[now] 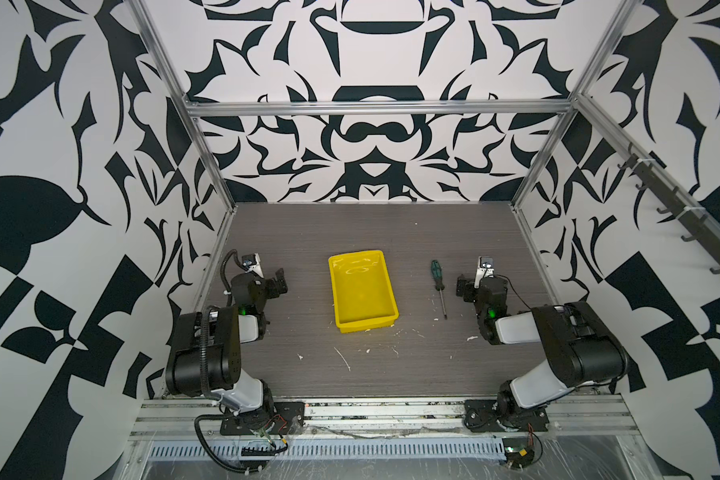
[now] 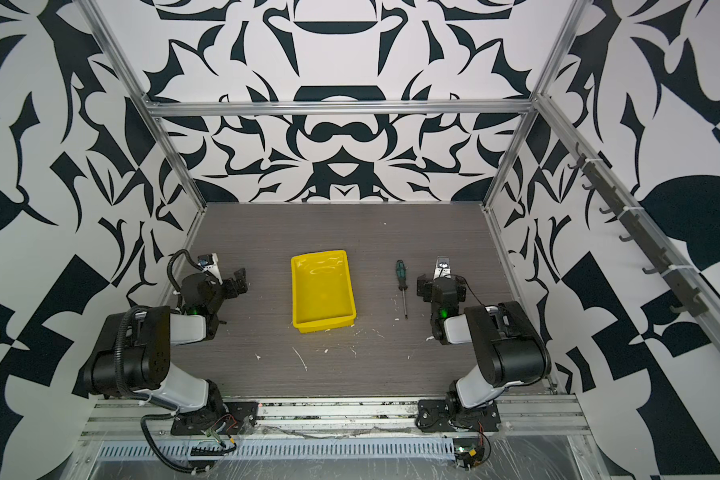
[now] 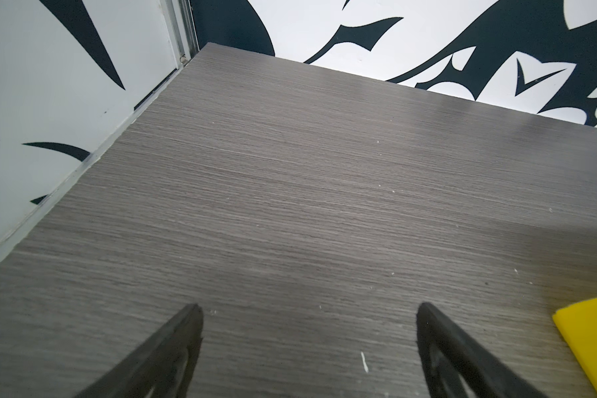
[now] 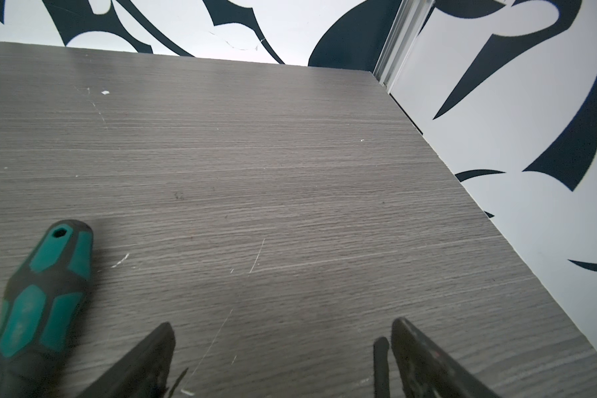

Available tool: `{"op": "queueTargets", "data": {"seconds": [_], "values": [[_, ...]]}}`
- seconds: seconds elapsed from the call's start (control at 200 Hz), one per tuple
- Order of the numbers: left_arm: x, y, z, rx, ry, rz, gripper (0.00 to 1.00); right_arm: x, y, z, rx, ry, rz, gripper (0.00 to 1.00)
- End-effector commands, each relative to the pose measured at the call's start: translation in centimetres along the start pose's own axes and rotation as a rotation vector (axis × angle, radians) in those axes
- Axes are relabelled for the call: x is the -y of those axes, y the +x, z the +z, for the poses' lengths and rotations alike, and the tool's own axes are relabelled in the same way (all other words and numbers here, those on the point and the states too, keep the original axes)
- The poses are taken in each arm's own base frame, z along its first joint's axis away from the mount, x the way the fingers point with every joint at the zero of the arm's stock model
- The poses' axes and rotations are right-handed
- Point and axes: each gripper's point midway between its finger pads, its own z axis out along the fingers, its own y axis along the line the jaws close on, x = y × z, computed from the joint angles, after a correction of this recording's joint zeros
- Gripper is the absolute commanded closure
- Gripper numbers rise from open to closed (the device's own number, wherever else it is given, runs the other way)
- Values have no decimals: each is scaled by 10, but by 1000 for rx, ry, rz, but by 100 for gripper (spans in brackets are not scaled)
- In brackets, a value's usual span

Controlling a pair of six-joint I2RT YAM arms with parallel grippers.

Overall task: Put the screwdriver in the bin
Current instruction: Move the screwdriver to the center of the table.

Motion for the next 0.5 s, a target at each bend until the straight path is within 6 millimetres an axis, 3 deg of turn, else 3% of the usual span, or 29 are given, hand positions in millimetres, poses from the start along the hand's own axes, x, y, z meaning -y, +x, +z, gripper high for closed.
{"op": "queueTargets", "data": {"seconds": [0.0, 0.065, 0.155, 0.275, 0.38, 0.495], "values": [[3, -9, 2, 29, 15, -9, 1, 3, -19, 1, 61, 17, 15, 0], [3, -10, 1, 31, 11, -4, 1, 9, -23, -1, 71, 52, 34, 0], [-5, -24, -2, 44, -44, -25, 1, 20, -33, -5, 32, 110, 44, 0], [-46, -30, -5, -130, -319, -142, 1, 25, -56, -21, -33, 127, 71, 0], [-30, -42, -11, -173, -252, -196, 1, 48, -70, -42, -177, 259, 172, 0], [-32, -43, -25, -270, -323, -366, 1, 40, -67, -60, -378, 243, 165, 0]]}}
